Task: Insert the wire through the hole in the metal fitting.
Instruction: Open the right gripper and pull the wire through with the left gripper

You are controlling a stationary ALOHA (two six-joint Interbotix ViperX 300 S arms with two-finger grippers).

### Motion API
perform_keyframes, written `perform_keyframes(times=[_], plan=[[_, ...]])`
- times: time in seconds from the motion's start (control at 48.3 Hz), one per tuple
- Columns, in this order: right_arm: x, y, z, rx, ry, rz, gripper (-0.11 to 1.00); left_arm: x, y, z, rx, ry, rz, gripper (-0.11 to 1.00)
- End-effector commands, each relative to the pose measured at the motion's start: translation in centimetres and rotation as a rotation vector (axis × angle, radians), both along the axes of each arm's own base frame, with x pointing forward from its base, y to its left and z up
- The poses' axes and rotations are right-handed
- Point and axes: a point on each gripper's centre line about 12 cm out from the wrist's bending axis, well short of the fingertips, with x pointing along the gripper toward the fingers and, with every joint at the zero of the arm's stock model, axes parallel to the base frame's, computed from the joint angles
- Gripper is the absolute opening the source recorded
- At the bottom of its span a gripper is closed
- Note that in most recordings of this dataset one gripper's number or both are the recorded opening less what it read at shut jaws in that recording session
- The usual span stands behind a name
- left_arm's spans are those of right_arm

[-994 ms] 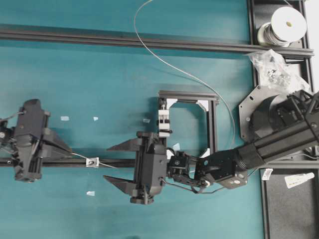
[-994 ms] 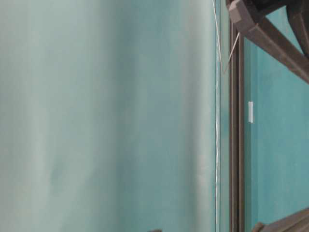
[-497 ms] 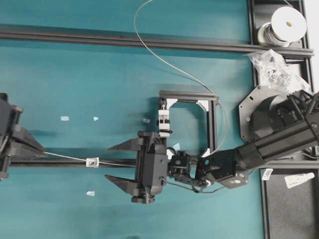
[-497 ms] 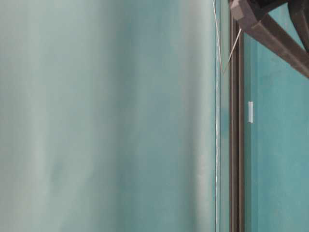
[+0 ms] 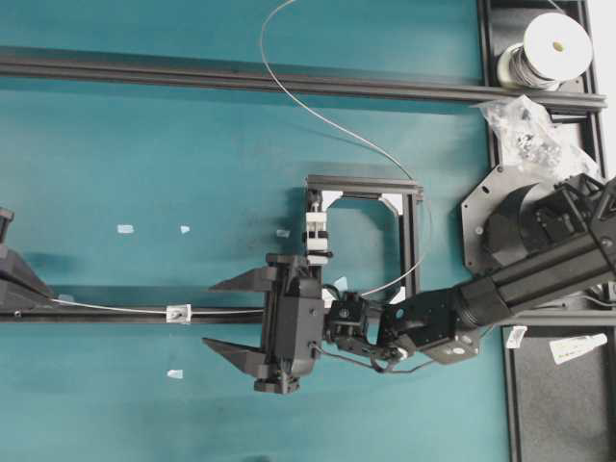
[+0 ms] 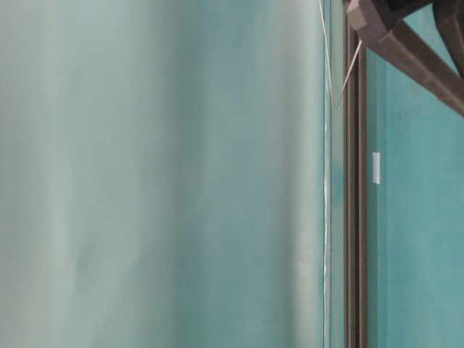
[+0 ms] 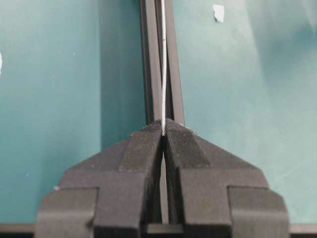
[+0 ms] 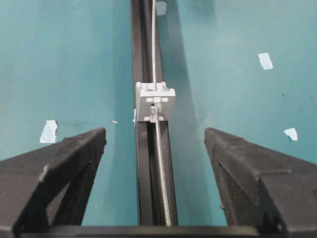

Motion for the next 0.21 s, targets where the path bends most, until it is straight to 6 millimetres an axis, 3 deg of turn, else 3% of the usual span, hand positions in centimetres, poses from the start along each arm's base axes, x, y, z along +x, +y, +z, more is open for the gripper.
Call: perform_keyframes(times=[0.0, 0.186], plan=[[0.19, 0.21, 1.51, 0.015, -0.042, 0.004, 0.88, 0.13, -0.50, 0.43, -0.005, -0.018, -0.018, -0.10], [0.23, 0.23, 1.55, 0.016, -0.043, 0.004, 0.88, 0.20, -1.02, 0.54, 0.011, -0.026, -0.050, -0.10]])
